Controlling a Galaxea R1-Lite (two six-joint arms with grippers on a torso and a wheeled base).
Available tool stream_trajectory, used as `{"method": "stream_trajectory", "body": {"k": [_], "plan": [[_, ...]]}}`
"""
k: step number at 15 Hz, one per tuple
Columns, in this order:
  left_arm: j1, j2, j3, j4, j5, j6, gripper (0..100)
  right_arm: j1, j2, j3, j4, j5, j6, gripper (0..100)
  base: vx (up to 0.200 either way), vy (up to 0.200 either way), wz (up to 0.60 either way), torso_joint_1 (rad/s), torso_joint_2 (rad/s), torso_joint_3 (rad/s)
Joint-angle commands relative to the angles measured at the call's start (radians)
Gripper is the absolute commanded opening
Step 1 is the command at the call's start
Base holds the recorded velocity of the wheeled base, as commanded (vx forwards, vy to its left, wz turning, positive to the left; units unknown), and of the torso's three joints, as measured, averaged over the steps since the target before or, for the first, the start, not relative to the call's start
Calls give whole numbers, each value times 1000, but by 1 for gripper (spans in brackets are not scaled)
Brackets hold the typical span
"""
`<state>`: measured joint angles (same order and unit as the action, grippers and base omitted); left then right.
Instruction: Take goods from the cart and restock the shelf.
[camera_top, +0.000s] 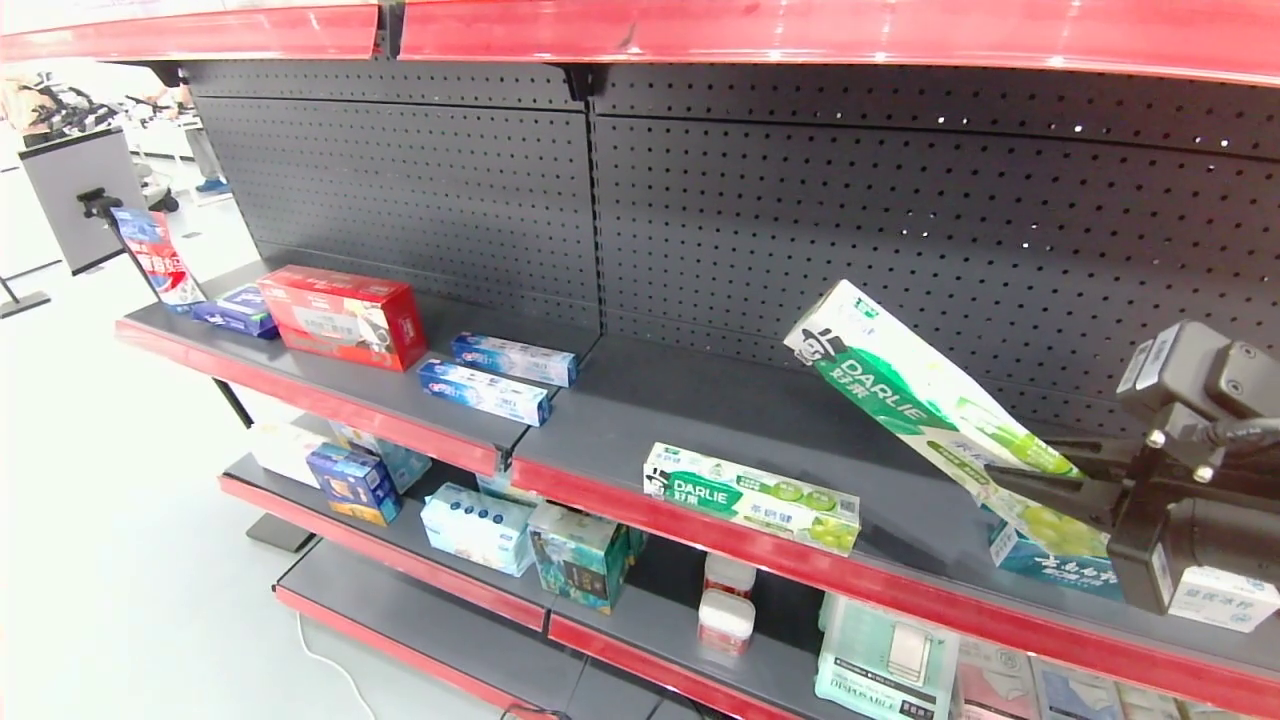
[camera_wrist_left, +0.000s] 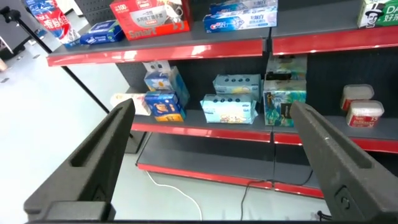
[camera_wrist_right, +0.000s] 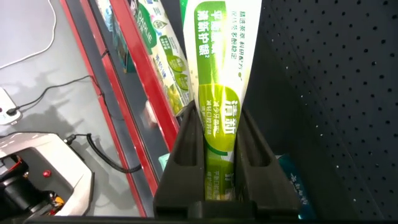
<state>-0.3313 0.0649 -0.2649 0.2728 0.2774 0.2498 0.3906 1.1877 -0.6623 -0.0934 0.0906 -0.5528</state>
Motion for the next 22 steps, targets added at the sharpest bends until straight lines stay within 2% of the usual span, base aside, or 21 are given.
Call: {"method": "stream_trajectory", "body": {"k": [1, 9, 14, 16, 18, 21, 22], "plan": [[0, 0, 0, 0, 0, 0, 100, 1, 9, 0, 0, 0, -1, 0, 0, 0, 0, -71, 144, 80], [1, -10, 1, 0, 0, 13, 100, 1, 13, 0, 0, 0, -3, 0, 0, 0, 0, -85, 184, 91], [5, -16, 16, -1, 5, -3, 100, -4, 20, 3, -3, 1, -1, 0, 0, 0, 0, -64, 149, 78], [15, -43, 32, -3, 12, -52, 100, -3, 20, 4, -14, 0, 2, 0, 0, 0, 0, 0, 0, 0], [23, -57, 62, -3, 42, -130, 100, -4, 20, 4, -20, 1, 4, 0, 0, 0, 0, 0, 0, 0], [23, -57, 107, -4, 74, -162, 100, -4, 13, 12, -20, 0, 7, 0, 0, 0, 0, 0, 0, 0], [24, -48, 108, 2, 75, -195, 100, -4, 12, 12, -19, 0, 7, 0, 0, 0, 0, 0, 0, 0]]}}
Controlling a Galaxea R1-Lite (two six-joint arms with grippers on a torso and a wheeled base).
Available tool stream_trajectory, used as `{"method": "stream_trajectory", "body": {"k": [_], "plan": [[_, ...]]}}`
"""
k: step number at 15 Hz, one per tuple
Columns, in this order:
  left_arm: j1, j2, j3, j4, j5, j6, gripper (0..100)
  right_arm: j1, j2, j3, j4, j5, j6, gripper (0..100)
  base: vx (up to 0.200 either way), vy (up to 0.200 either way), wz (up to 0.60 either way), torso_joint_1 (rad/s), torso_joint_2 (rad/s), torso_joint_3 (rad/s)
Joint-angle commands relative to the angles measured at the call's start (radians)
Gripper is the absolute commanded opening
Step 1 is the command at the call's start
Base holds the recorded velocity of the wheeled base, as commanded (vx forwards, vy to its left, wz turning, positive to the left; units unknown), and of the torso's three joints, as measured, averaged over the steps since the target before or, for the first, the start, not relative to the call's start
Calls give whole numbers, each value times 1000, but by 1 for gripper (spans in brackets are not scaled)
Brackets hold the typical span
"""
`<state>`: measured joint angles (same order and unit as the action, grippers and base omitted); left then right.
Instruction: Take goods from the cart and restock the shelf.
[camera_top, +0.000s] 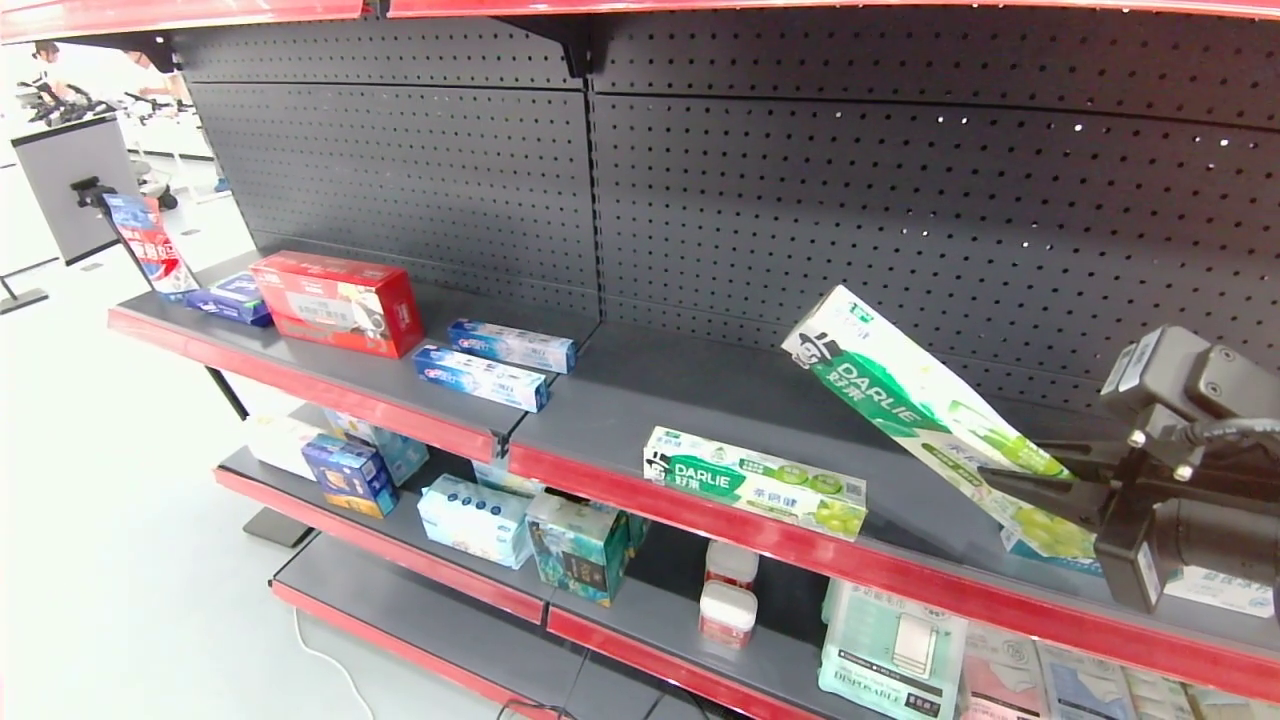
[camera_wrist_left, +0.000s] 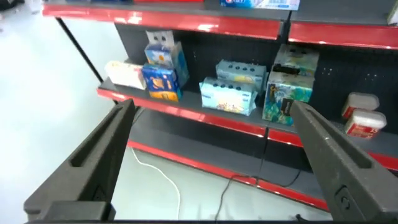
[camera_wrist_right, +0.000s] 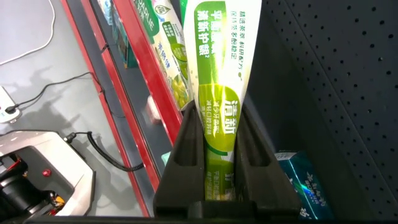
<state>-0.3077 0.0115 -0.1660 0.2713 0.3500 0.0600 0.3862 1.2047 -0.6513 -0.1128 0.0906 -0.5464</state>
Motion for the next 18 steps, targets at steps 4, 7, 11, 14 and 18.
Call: {"method": "stream_trajectory", "body": {"k": [4, 7, 11, 14, 18], "plan": [[142, 122, 9, 6, 9, -92, 100, 0, -1, -2, -1, 0, -3, 0, 0, 0, 0, 0, 0, 0], [344, 99, 9, 6, -23, -103, 100, 0, -8, -4, -1, 0, -3, 0, 0, 0, 0, 0, 0, 0], [308, -11, 45, -55, -232, -126, 100, 0, -10, 2, -5, 0, -4, 0, 0, 0, 0, 0, 0, 0], [308, -11, 166, -271, -410, -49, 100, 0, -2, -5, -5, 0, -7, 0, 0, 0, 0, 0, 0, 0], [308, -11, 166, -271, -407, -58, 100, 7, 13, -13, -5, 1, -7, 0, 0, 0, 0, 0, 0, 0]]}}
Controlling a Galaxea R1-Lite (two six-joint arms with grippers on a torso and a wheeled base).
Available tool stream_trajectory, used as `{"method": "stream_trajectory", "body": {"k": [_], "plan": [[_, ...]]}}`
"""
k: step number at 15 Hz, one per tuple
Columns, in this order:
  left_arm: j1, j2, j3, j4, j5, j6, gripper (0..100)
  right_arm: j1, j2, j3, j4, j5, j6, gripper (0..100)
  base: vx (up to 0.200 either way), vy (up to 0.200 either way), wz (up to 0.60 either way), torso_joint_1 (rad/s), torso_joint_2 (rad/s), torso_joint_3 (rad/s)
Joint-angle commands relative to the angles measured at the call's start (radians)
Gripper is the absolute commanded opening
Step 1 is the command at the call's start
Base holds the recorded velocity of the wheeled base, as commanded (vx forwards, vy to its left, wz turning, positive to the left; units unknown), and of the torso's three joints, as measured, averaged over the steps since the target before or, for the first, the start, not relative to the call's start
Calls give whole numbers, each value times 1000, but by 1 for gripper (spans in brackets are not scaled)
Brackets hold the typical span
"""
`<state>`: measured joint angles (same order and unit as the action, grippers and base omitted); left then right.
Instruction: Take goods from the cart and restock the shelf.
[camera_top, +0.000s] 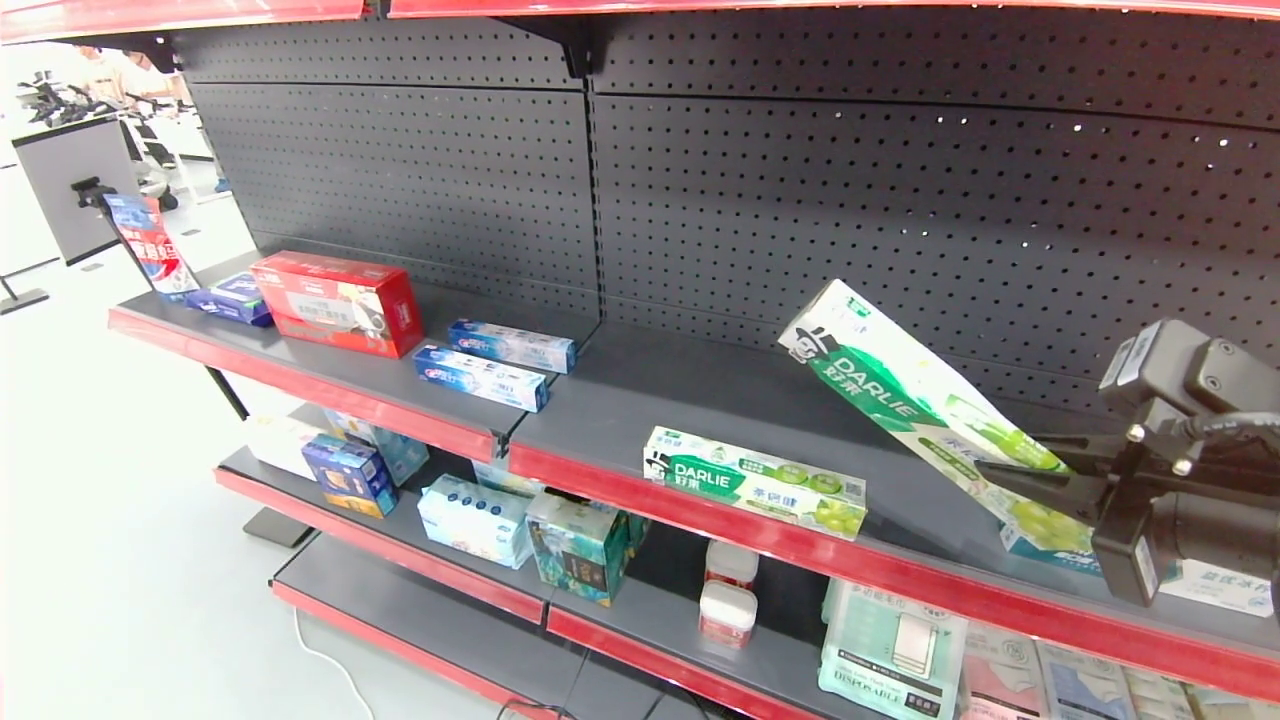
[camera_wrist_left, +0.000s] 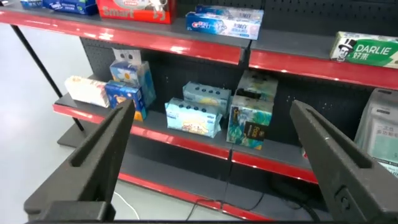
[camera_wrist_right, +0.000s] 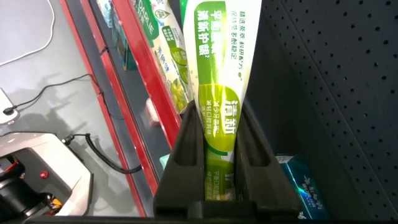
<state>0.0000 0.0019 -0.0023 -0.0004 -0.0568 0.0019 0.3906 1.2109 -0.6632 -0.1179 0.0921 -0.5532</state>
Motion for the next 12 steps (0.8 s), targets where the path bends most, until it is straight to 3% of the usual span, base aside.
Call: {"method": "stream_trajectory", "body": {"k": [1, 4, 8, 12], "plan": [[0, -2, 2, 0, 0, 0, 100, 10, 27, -6, -2, 3, -2, 0, 0, 0, 0, 0, 0, 0], [0, -2, 2, 0, 0, 0, 100, 36, 141, -46, -6, 6, -4, 0, 0, 0, 0, 0, 0, 0], [0, -2, 2, 0, 0, 0, 100, 50, 285, -52, -195, 6, 10, 0, 0, 0, 0, 0, 0, 0], [0, -2, 2, 0, 0, 0, 100, 19, 361, -64, -250, 9, 12, 0, 0, 0, 0, 0, 0, 0]]}}
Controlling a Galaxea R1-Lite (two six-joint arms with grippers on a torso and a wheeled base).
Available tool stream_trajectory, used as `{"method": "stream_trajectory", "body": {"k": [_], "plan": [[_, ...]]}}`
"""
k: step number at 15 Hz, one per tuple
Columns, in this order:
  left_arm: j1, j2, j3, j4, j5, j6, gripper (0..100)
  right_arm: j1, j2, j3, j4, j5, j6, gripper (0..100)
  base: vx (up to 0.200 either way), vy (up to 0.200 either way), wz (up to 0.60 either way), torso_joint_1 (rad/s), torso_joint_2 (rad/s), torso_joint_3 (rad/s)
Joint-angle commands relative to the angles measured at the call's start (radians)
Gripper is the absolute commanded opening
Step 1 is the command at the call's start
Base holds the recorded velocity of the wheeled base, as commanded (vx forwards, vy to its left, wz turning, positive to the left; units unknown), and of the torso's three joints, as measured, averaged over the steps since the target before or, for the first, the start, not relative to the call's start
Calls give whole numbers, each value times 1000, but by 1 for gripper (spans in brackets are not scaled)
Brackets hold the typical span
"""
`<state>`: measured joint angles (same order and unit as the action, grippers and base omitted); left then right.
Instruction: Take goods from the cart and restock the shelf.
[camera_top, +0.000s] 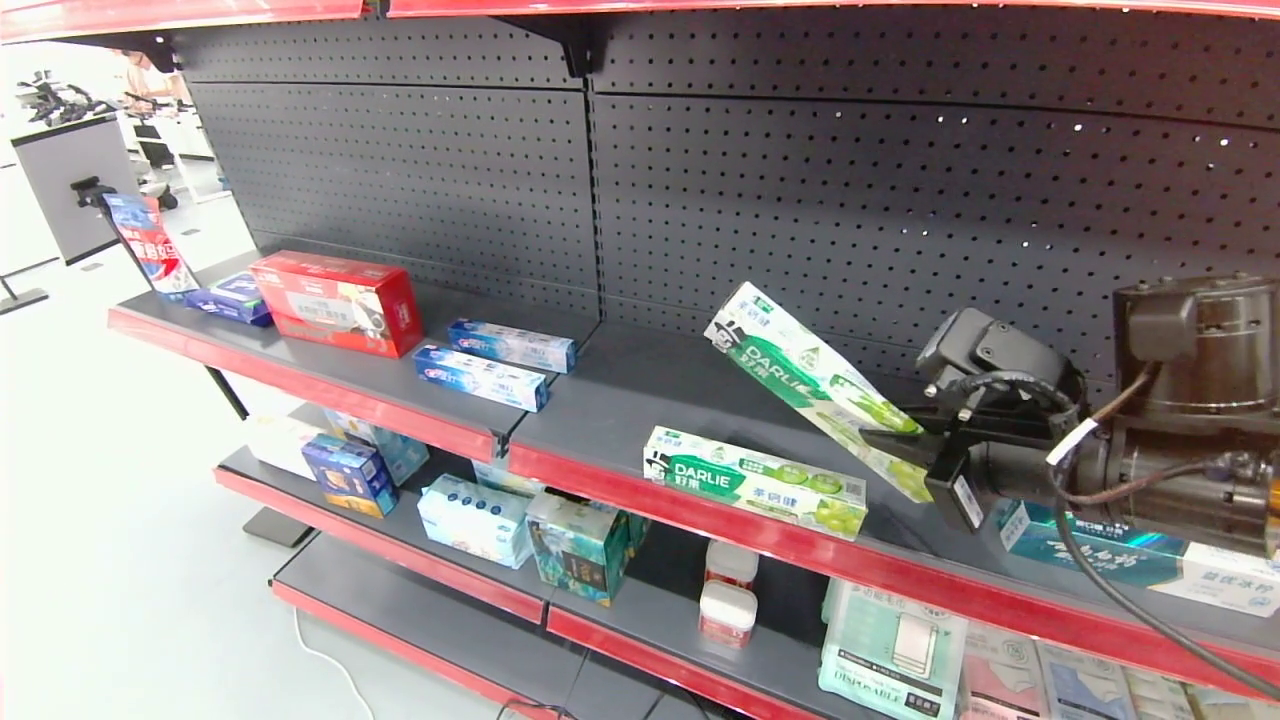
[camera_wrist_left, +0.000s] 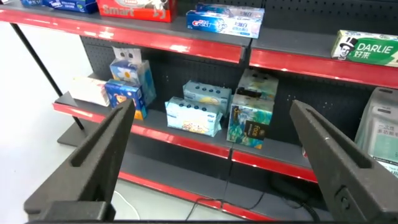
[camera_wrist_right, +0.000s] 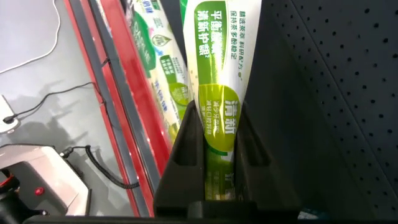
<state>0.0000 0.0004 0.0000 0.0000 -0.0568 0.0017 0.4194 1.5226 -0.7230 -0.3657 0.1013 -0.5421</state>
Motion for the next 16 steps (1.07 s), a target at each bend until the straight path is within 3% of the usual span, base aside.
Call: {"method": "stream_trajectory", "body": {"k": [1, 8, 13, 16], "plan": [[0, 0, 0, 0, 0, 0, 100, -22, 85, -4, -45, -2, 1, 0, 0, 0, 0, 0, 0, 0], [0, 0, 0, 0, 0, 0, 100, -57, 203, -142, -70, -8, -42, 0, 0, 0, 0, 0, 0, 0], [0, 0, 0, 0, 0, 0, 100, -105, 258, -167, -68, 6, -119, 0, 0, 0, 0, 0, 0, 0], [0, 0, 0, 0, 0, 0, 100, -151, 261, -197, -70, 64, -148, 0, 0, 0, 0, 0, 0, 0]]}}
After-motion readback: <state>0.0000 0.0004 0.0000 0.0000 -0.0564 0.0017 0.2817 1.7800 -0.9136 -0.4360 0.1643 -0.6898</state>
